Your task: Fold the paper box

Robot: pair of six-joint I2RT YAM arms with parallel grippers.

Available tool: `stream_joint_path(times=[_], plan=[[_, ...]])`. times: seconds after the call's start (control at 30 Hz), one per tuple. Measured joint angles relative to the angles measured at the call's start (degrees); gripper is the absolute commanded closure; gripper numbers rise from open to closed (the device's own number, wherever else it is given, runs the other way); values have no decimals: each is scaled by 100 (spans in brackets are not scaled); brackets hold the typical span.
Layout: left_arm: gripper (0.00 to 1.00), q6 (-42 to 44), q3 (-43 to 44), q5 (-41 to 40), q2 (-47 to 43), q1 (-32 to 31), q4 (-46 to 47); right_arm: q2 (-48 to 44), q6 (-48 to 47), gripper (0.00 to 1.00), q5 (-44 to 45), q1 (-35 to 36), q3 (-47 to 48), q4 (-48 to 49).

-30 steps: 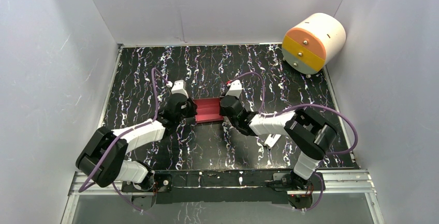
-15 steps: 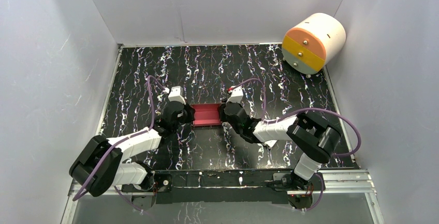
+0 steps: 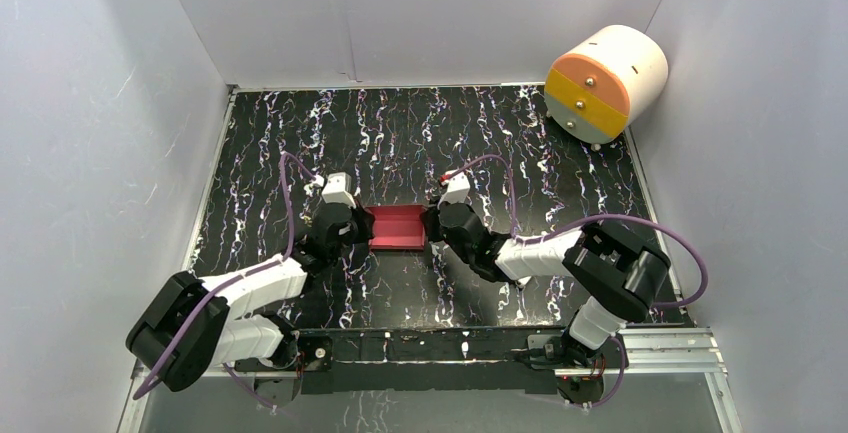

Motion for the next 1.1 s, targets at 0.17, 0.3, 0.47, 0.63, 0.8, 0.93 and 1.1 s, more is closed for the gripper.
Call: stream_joint_path(times=[0.17,0.3,0.47,0.63,0.8,0.93,1.1], plan=[[98,-79,-50,2,-28,-63,87,11,-4,98,90,17,0,15],[98,-133,-50,2,-28,-111,144,96,-15,99,308,35,9,138],[98,-92,-50,-55,101,-149,354,459,-260,100,632,33,120,577],[98,-7,-151,-144,162,-173,619,721,-461,99,763,28,107,1130],[97,11,-413,-142,140,-251,1023,726,-557,99,656,44,-315,1797],[96,13,-625,-85,-2,-304,1209,726,-640,98,503,52,-557,2197],[95,7,-835,46,-295,-330,1224,734,-675,98,459,94,-734,2494]])
